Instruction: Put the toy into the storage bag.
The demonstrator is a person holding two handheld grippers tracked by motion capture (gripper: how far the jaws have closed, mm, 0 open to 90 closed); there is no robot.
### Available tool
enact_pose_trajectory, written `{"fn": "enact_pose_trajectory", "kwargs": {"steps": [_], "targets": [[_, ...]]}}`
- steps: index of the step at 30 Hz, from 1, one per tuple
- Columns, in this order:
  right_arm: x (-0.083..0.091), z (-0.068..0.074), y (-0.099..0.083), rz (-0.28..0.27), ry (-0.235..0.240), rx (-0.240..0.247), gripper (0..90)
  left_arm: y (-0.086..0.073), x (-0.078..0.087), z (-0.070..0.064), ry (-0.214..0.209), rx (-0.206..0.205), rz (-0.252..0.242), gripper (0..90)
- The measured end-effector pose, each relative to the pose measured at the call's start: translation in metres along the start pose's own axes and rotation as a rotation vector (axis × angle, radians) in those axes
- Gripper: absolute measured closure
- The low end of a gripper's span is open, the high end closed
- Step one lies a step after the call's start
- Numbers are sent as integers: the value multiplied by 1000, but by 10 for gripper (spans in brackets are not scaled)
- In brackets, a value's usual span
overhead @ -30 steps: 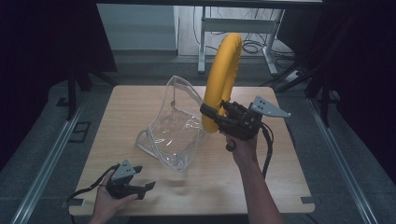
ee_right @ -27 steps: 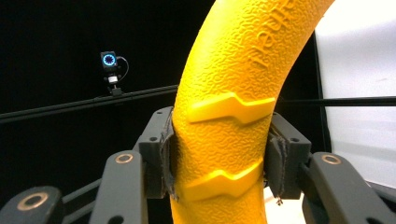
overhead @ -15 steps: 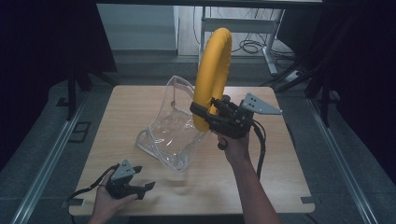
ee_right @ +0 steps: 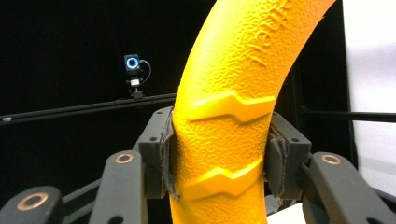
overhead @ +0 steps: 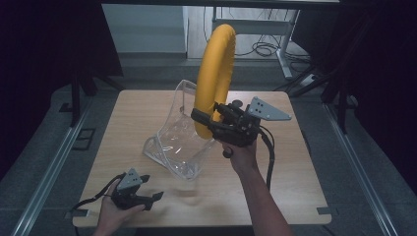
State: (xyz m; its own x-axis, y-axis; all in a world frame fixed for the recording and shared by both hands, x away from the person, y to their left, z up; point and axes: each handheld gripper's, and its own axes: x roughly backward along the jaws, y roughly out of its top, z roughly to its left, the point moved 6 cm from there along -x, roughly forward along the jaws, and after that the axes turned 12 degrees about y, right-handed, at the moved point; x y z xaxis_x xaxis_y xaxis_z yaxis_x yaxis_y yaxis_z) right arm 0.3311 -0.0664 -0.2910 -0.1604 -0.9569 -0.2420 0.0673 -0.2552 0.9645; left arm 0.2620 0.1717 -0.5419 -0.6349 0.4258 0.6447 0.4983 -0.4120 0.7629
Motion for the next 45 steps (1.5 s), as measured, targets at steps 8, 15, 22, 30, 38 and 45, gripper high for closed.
{"fn": "enact_pose_trajectory", "kwargs": {"steps": [8, 15, 22, 30, 38, 45], "targets": [[-10, 3, -4, -1, 32, -13, 507, 0, 1, 0, -1, 2, -3, 201], [-19, 6, -9, -5, 52, -22, 507, -1, 0, -1, -2, -1, 3, 201], [-29, 6, -17, 8, 78, -38, 507, -1, 0, -1, 3, -5, 4, 201], [-39, 8, -30, 29, 109, -65, 506, -2, -1, -2, 3, -8, 8, 201], [-42, 8, -44, 64, 131, -88, 506, -3, -1, -2, 3, -10, 11, 201], [-43, 6, -54, 76, 140, -111, 506, -3, -2, -2, 2, -10, 10, 201]]}}
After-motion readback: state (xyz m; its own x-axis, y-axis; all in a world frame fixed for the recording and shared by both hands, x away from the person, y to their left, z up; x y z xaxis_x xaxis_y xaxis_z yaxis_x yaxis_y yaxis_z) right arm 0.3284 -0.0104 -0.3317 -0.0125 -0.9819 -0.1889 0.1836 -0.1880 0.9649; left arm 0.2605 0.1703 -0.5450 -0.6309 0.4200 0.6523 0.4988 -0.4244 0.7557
